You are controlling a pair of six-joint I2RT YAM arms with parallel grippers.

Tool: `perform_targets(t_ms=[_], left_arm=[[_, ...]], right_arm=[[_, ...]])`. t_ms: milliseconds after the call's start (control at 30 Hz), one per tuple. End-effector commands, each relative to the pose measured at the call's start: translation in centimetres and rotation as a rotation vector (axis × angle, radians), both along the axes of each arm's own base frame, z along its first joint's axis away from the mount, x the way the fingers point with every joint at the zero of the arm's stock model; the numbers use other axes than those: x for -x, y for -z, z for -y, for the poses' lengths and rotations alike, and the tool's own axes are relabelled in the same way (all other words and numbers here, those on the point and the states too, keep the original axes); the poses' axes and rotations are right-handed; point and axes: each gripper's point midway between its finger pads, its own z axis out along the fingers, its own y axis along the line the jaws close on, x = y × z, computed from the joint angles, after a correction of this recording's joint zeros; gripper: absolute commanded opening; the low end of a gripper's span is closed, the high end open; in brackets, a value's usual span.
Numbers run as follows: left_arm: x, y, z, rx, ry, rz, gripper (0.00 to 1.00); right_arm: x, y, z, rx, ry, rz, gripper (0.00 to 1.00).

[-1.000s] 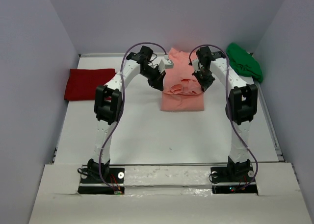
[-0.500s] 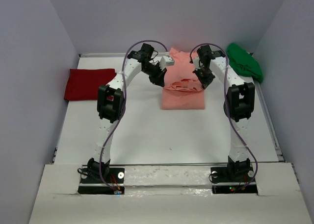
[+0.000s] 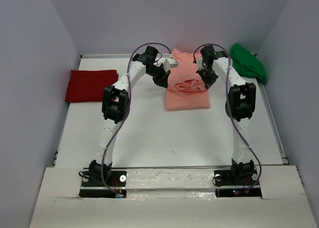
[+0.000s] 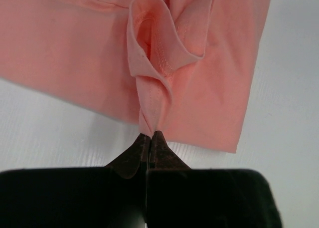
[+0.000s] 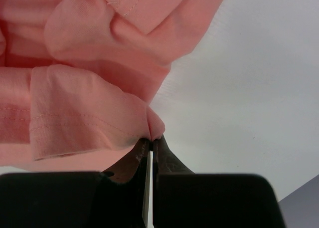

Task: Fold and stack the t-shirts
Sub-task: Fold the tshirt

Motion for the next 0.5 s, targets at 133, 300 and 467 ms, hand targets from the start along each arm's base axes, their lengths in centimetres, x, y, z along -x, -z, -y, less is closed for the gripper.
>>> perform_targets(t_ms=[133,300,467], left_arm=[[-2.6,-1.6,0.3,0.016,-0.049,0.095,0.02],[-3.1,-1.4,0.4,0.016,-0.062,0.107,0.15],[-3.3,-1.9,0.5,0.03,-0.064,0.121,0.27]], right_arm=[[-3.2,-0.5,0.8,0.021,0.004,0.092,0.0],[-3.5,-0.2,0.8,0.023,-0.001,0.093,0.0],[-3.6,0.1,1.0,0.038,0.003,0.091,0.0]])
